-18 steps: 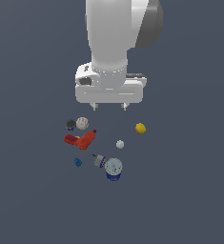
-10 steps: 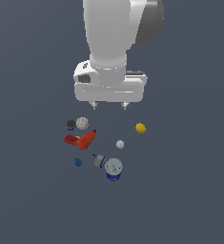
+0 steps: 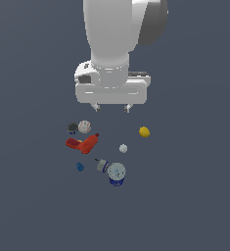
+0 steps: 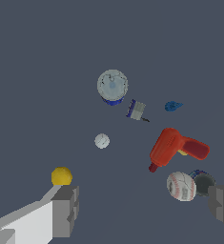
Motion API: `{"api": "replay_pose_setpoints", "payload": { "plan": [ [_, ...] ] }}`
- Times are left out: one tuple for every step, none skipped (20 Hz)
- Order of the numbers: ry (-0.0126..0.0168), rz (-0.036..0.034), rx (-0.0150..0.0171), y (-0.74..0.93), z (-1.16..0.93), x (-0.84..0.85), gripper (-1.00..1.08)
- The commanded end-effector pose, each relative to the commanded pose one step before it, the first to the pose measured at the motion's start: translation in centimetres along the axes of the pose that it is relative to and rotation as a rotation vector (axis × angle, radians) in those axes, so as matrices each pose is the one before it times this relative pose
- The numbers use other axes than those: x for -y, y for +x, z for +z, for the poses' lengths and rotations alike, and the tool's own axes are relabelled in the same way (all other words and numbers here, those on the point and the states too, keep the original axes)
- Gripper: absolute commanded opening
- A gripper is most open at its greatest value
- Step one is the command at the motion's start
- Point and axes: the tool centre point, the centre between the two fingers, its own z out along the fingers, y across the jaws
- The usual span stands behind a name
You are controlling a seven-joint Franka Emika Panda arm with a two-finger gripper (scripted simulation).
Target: Pick up a designated object from a clutter of objects.
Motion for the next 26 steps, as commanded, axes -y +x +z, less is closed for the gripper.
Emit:
{"api": "replay_pose_setpoints", "payload": {
  "plan": [
    [0.00057, 0.00399, 0.00026, -0.046, 0.361, -0.305, 1.00],
    [0.00027, 0.00237, -0.00015, -0.031, 0.248, -0.203, 1.00],
    [0.00029, 0.00283, -0.00018, -0.040, 0.296, -0.244, 1.00],
    [0.00031, 0.00322, -0.00020, -0.050, 0.343, -0.280, 1.00],
    [0.00034, 0.00363, -0.00023, -0.061, 0.385, -0.315, 1.00],
    [0.00039, 0.00417, -0.00028, -0.073, 0.430, -0.355, 1.00],
    [0.00043, 0.00475, -0.00033, -0.088, 0.474, -0.398, 1.00],
    [0.00042, 0.00509, -0.00036, -0.103, 0.515, -0.428, 1.00],
    [0.00040, 0.00558, -0.00039, -0.123, 0.559, -0.469, 1.00],
    [0.00038, 0.00607, -0.00043, -0.144, 0.602, -0.508, 1.00],
    [0.00035, 0.00656, -0.00047, -0.168, 0.644, -0.546, 1.00],
    [0.00030, 0.00708, -0.00051, -0.195, 0.685, -0.585, 1.00],
    [0.00024, 0.00757, -0.00055, -0.225, 0.726, -0.623, 1.00],
    [0.00015, 0.00809, -0.00059, -0.258, 0.765, -0.661, 1.00],
    [0.00005, 0.00863, -0.00063, -0.294, 0.803, -0.699, 1.00],
    [-0.00007, 0.00914, -0.00067, -0.334, 0.838, -0.735, 1.00],
    [-0.00022, 0.00964, -0.00070, -0.376, 0.868, -0.768, 1.00],
    [-0.00037, 0.00976, -0.00070, -0.404, 0.862, -0.770, 1.00],
    [-0.00052, 0.00978, -0.00070, -0.430, 0.849, -0.764, 1.00],
    [-0.00067, 0.00982, -0.00069, -0.454, 0.835, -0.758, 1.00],
    [-0.00082, 0.00981, -0.00067, -0.479, 0.820, -0.751, 1.00],
    [-0.00098, 0.00984, -0.00065, -0.503, 0.805, -0.745, 1.00],
    [-0.00112, 0.00980, -0.00063, -0.523, 0.786, -0.733, 1.00],
    [-0.00122, 0.00942, -0.00058, -0.522, 0.738, -0.696, 1.00],
    [-0.00129, 0.00890, -0.00053, -0.513, 0.684, -0.651, 1.00],
    [-0.00133, 0.00840, -0.00048, -0.500, 0.633, -0.608, 1.00]
  ]
}}
